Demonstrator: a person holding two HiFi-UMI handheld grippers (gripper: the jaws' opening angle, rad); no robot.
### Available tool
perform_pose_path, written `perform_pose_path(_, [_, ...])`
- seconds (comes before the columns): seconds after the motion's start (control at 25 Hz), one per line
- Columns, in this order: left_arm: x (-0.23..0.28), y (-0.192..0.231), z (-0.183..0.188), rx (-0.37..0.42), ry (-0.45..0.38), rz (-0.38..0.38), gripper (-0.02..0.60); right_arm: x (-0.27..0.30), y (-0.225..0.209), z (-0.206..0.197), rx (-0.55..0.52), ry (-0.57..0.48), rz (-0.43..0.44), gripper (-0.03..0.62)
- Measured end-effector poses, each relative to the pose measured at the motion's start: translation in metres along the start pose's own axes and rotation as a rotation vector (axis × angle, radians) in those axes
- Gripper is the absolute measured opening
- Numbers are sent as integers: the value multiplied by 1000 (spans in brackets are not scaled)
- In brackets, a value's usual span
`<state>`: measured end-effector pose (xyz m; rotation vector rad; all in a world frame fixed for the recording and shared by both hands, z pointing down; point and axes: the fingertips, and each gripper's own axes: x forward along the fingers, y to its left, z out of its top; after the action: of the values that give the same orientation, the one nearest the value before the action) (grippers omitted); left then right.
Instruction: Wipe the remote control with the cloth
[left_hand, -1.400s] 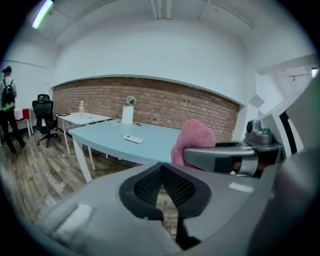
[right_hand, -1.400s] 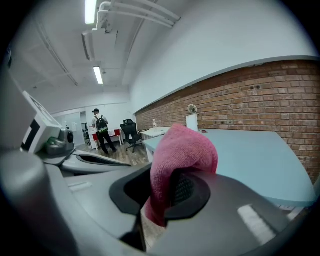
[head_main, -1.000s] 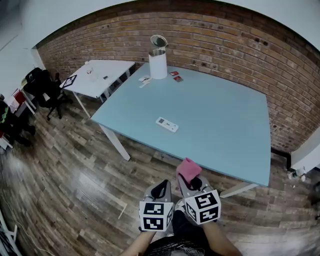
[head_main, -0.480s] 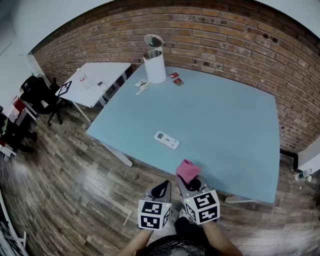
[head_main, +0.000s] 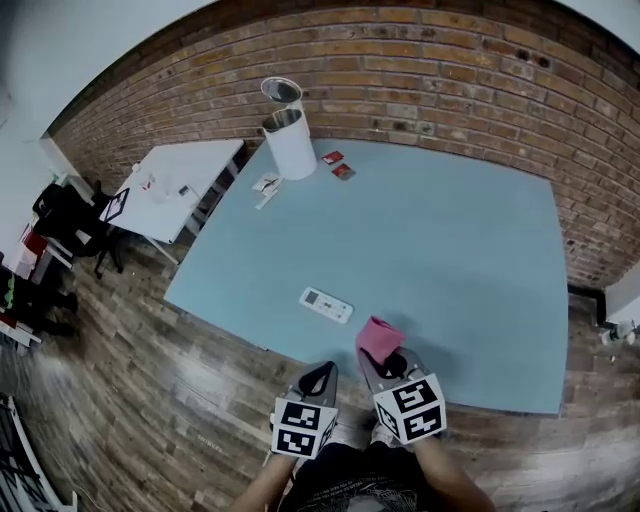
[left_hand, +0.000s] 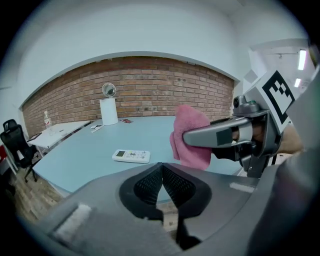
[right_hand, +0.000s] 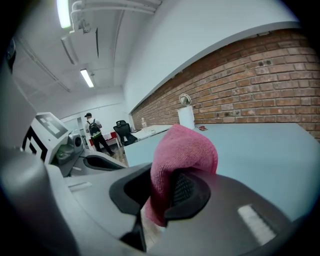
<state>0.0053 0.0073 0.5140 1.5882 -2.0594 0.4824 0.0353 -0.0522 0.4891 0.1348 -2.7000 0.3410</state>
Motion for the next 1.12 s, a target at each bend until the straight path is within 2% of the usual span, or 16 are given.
perform_pose_path(0.2, [14, 23, 7, 144, 25, -1, 0, 9, -6, 2, 13, -1, -10, 55])
perform_pose_path(0.32, [25, 33, 8, 225, 58, -39, 21, 14, -11, 3, 28, -1, -29, 55])
perform_pose_path(0.44, [40, 41, 10, 311, 87, -102, 28, 19, -21, 8, 47, -10, -68, 55])
perform_pose_path(0.52, [50, 43, 7, 382, 114, -156, 58, 21, -30, 10, 71, -19, -102, 55])
perform_pose_path(0.84, [84, 60, 1, 740, 214, -383, 134, 33, -50, 10, 169, -16, -246, 57])
perform_pose_path(0.96, [94, 68, -4, 842, 260, -456, 145, 40, -52, 14, 189, -25, -286, 57])
perform_pose_path(1.0, [98, 71, -5, 873, 270, -475, 169, 43, -53, 14, 194, -27, -299, 57])
perform_pose_path(1.12, [109, 77, -2, 947, 283, -529, 170, 49, -57, 16, 213, -30, -341, 57])
